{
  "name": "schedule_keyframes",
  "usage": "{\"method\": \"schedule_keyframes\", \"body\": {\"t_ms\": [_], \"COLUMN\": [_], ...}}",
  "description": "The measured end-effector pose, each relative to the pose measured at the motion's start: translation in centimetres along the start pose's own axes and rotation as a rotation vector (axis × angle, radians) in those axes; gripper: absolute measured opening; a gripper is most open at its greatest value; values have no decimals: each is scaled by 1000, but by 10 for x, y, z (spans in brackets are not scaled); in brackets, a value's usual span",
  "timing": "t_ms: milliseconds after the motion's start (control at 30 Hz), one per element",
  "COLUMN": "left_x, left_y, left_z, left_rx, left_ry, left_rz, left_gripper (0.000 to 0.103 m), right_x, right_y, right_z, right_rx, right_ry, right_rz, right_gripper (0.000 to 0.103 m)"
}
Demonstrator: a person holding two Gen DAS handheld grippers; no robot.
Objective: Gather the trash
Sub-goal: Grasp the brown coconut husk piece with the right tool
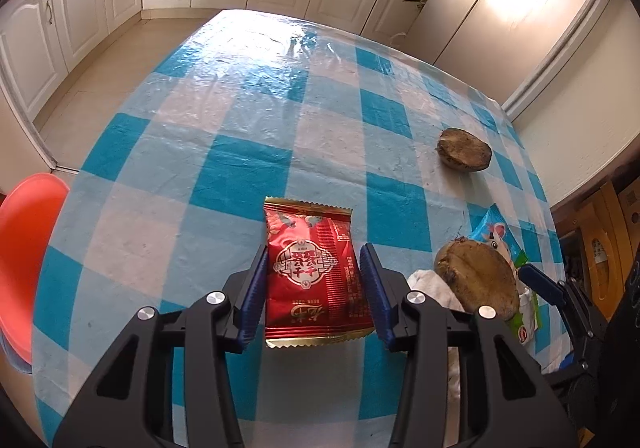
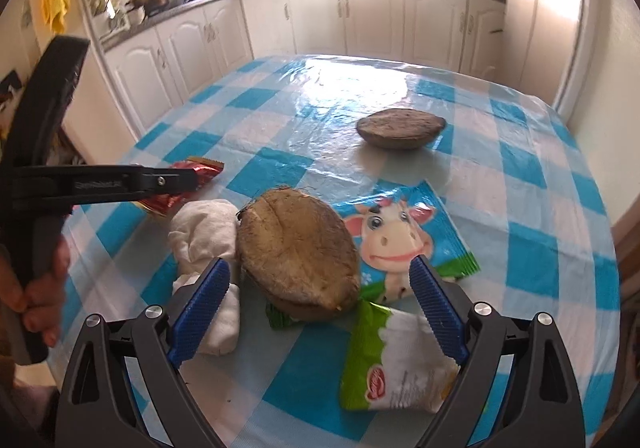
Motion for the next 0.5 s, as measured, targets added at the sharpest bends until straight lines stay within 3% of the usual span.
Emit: {"method": "schedule_keyframes", "body": {"t_ms": [33, 100, 500], "left_x": [1, 4, 19], "left_y": [1, 4, 15], "left_z": [-2, -5, -21], "left_rx": [3, 4, 25], "left_ry": [5, 10, 51], "left_rz": [3, 8, 44], "left_gripper": [46, 46, 44], "right_x": [-2, -5, -7], "right_y": [0, -2, -4], "right_z": [-2, -3, -5], "right_rx": [14, 19, 92], "right_ry": [5, -1, 3], "right_rz": [-1, -12, -52], "right_gripper": [81, 77, 77]}}
Point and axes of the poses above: each gripper's, at about its wrist camera, not at the fingertips, and x roughly against the way its jaws point, z to its right, y to its underside, the point moved 2 cm from there along -x, roughly the way its jaws point, and after that the axes turned 14 degrees about -x, right-handed, at the moved point
